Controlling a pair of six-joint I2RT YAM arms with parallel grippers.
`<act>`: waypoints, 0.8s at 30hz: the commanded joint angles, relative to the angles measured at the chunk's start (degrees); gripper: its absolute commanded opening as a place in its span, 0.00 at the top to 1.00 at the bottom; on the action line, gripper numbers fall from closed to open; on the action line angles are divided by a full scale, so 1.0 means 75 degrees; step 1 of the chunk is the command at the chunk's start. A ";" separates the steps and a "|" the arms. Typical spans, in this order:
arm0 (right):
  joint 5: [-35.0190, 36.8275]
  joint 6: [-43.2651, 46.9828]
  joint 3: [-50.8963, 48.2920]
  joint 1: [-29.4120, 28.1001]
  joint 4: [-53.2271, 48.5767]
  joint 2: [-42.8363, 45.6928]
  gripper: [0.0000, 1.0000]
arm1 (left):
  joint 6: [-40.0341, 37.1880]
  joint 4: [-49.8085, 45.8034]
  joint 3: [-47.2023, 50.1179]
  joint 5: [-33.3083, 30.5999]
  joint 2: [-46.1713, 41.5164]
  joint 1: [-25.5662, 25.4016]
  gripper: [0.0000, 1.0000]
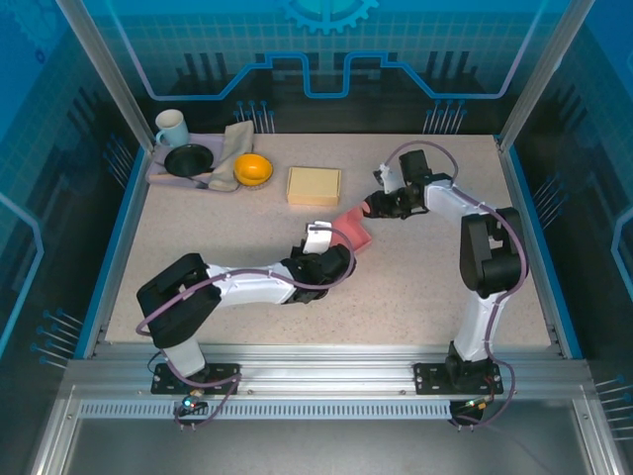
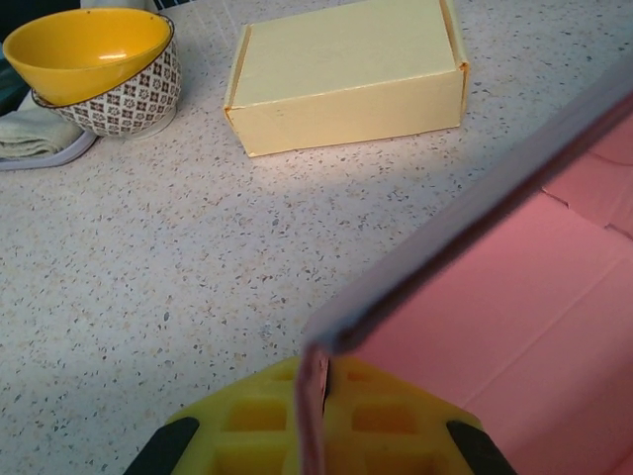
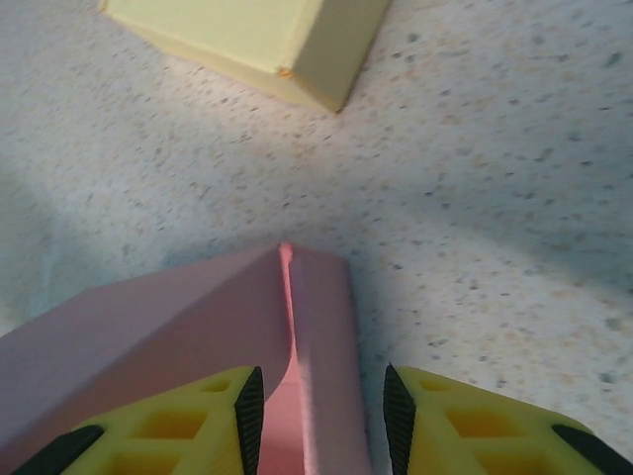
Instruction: Fold the paper box
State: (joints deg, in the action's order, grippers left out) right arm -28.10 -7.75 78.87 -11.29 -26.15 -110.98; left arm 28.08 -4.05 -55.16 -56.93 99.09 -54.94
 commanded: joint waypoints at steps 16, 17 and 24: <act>0.0173 0.0125 -0.0874 -0.0498 0.0149 0.0423 0.62 | -0.1422 0.0885 0.0161 0.0597 0.0363 -0.0121 1.00; 0.0211 0.0109 -0.0931 -0.0487 0.0208 0.0444 0.62 | -0.1621 0.0993 0.0189 0.0594 0.0467 -0.0178 1.00; 0.0838 -0.0276 -0.1402 -0.0348 0.0300 0.0777 0.62 | -0.1944 0.1056 0.0342 0.0329 0.1150 -0.0368 1.00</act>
State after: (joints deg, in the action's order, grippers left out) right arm -22.85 -8.32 69.76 -13.47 -23.75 -108.16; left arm 16.23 4.62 -54.52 -59.35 104.20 -57.19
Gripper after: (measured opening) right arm 0.378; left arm 0.058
